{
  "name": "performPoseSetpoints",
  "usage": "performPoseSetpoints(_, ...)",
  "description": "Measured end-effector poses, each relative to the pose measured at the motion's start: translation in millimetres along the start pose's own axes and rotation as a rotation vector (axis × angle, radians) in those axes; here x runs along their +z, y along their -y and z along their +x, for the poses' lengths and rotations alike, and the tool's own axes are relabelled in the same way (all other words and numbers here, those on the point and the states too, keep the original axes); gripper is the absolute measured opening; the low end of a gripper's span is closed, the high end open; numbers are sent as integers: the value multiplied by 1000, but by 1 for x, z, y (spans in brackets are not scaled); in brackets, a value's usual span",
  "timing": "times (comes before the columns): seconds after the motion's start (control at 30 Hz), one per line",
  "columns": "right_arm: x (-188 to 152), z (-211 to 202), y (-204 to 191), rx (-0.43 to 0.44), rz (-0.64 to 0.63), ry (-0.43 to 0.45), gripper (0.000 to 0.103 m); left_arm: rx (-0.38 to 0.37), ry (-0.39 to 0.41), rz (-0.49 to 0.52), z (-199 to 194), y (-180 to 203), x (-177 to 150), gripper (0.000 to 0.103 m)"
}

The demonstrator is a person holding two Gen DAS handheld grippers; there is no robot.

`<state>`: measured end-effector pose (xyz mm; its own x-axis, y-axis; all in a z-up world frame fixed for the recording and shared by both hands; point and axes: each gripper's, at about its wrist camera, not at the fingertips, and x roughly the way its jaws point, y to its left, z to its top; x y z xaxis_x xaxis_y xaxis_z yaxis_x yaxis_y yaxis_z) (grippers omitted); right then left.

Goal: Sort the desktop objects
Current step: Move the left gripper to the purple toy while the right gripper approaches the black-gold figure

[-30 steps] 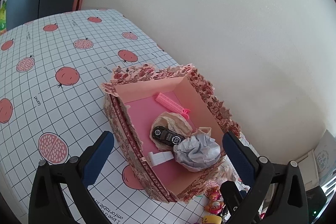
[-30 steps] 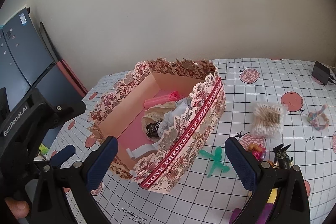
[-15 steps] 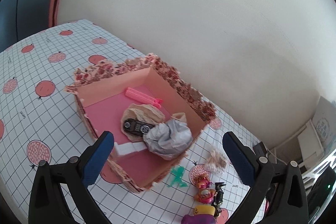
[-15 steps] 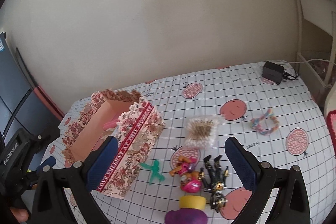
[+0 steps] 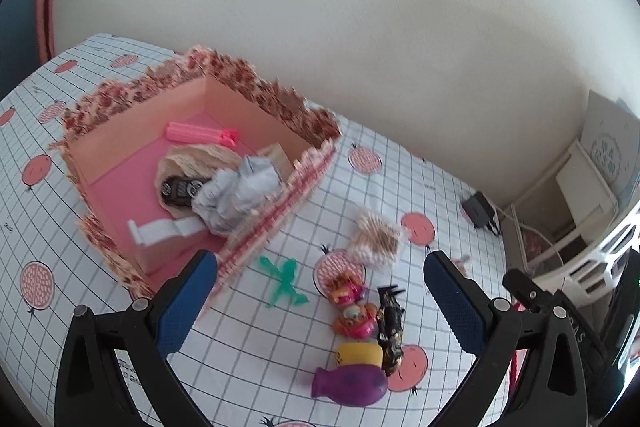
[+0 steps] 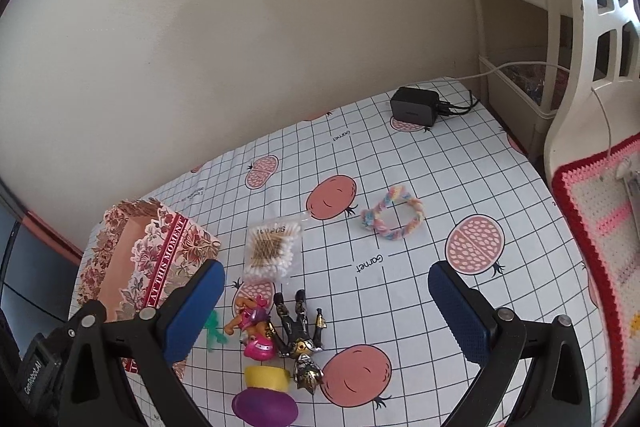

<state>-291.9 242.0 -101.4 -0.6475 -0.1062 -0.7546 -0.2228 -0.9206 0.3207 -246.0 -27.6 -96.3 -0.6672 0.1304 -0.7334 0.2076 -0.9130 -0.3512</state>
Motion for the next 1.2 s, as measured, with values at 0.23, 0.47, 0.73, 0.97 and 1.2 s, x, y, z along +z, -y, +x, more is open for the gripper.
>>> performPoseSetpoints(0.23,-10,25,12,-92,34,-135,103,0,-153,22,33,15,-22,103)
performPoseSetpoints(0.47,-22,45,24,-141,73,-243,103,51,-328,11,68,10,-46,103)
performPoseSetpoints(0.73,-32,58,17,-162,45,-313,103,24,-439,35,86,24,-68,103)
performPoseSetpoints(0.97,-33,61,15,-164,46,-325,103,14,-500,61,95,30,-83,103)
performPoseSetpoints(1.2,-34,64,11,-159,40,-332,103,5,-530,59,100,29,-88,94)
